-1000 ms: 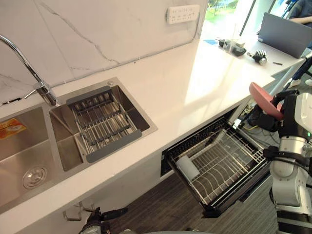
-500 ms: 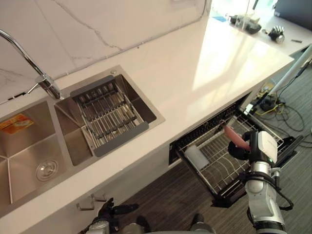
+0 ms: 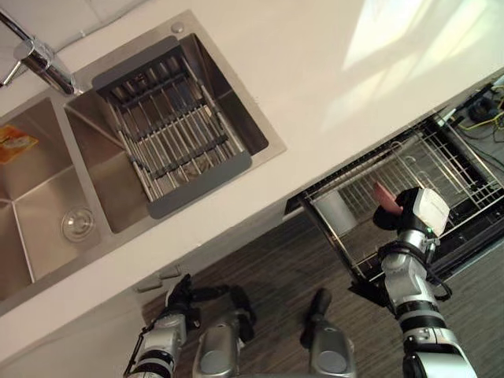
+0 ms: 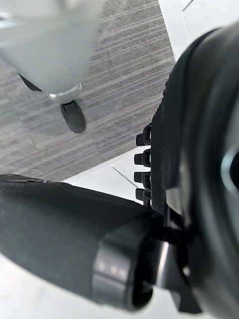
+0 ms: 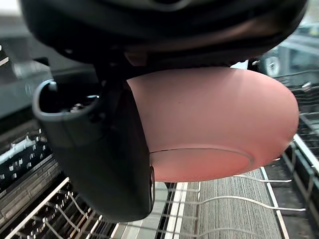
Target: Walk over to the sink, pick up the cup, carry it to the dishwasher, place the cup inside the dishwasher, then close the dishwasher door
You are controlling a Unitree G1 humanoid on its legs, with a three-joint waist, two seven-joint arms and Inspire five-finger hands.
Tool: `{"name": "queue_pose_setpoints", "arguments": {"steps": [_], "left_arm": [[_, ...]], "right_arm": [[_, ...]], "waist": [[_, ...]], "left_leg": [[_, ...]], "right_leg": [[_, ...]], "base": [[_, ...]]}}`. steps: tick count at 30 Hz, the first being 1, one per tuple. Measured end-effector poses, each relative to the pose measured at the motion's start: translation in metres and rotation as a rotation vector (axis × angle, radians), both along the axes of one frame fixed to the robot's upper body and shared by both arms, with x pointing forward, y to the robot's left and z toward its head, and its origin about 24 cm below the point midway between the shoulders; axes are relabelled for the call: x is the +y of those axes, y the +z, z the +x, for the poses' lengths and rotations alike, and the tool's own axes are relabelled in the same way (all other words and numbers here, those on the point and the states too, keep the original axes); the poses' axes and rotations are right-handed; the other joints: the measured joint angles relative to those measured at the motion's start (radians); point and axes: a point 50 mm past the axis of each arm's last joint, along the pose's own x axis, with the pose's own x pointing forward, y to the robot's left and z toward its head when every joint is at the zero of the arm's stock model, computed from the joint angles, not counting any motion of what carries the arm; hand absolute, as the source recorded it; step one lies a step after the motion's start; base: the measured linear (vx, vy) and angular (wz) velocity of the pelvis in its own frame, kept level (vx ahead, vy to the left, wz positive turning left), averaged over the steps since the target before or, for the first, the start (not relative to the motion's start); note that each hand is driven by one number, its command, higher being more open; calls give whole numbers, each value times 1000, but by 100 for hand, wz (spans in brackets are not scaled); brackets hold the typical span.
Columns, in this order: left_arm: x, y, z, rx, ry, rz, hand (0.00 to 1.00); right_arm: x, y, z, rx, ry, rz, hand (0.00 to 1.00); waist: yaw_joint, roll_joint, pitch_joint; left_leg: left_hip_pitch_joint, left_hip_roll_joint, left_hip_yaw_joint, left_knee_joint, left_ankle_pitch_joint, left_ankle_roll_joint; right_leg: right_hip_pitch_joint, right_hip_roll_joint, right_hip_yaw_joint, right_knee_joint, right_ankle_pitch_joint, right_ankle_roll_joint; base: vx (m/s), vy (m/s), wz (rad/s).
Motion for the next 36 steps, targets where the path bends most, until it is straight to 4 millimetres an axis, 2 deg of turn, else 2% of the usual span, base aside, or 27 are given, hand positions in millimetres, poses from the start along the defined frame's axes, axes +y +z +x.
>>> {"name": "queue_pose_setpoints", "arguments": {"steps": [5,11,15,17,20,21,24,30,36], "left_arm": [[2,-2,0,8,5,9,100],[2,-4,-3,24,3,9,100],[1,-13,-24,79,-7,23,100],[3,-18,-40,131,-12,41,100],[10,-29,-71,239,4,53,100],[10,-31,-76,255,2,54,100],[8,-36,-91,300,16,31,100],[3,-39,-109,319,79,-18,100],[-3,-42,-122,330,87,-43,100]], "right_arm": [[-1,-14,0,24,-53,97,100],[-1,-33,-12,22,-62,292,100],[8,-39,-35,-105,4,557,100],[17,-42,-48,-126,53,631,100],[33,-51,-70,-150,120,779,100],[35,-51,-73,-155,130,791,100],[31,-45,-86,-226,163,864,100],[28,-10,-92,-437,259,964,100],[32,14,-100,-529,382,935,100]], "waist": [[0,1,1],[0,0,1],[-10,-8,-7],[-19,-26,-32],[-29,-68,-100],[-31,-72,-109],[-33,-81,-160],[-51,-84,-207],[-59,-85,-247]], "left_leg": [[-6,-5,-21,1,1,2],[19,-9,-36,-3,3,4],[103,-19,-30,-53,6,2],[140,-28,-24,-91,17,-2],[217,-43,6,-177,48,-9],[233,-44,11,-191,53,-10],[291,-52,25,-256,64,-18],[348,-52,40,-264,70,-15],[377,-52,59,-265,66,-20]], "right_leg": [[7,-8,-12,0,1,1],[44,-10,-20,-1,1,2],[99,-9,-13,-9,3,4],[116,-8,-4,-17,3,6],[148,0,16,-40,5,10],[155,3,20,-42,4,10],[183,11,36,-55,4,11],[236,19,48,-71,4,18],[253,20,71,-72,6,21]], "base": [[-8,29,12],[-15,25,8],[-25,22,-12],[-10,20,-21],[9,-2,-25],[1,-18,-27],[-28,-11,-16],[-27,-20,-8],[-53,-12,-11]]}}
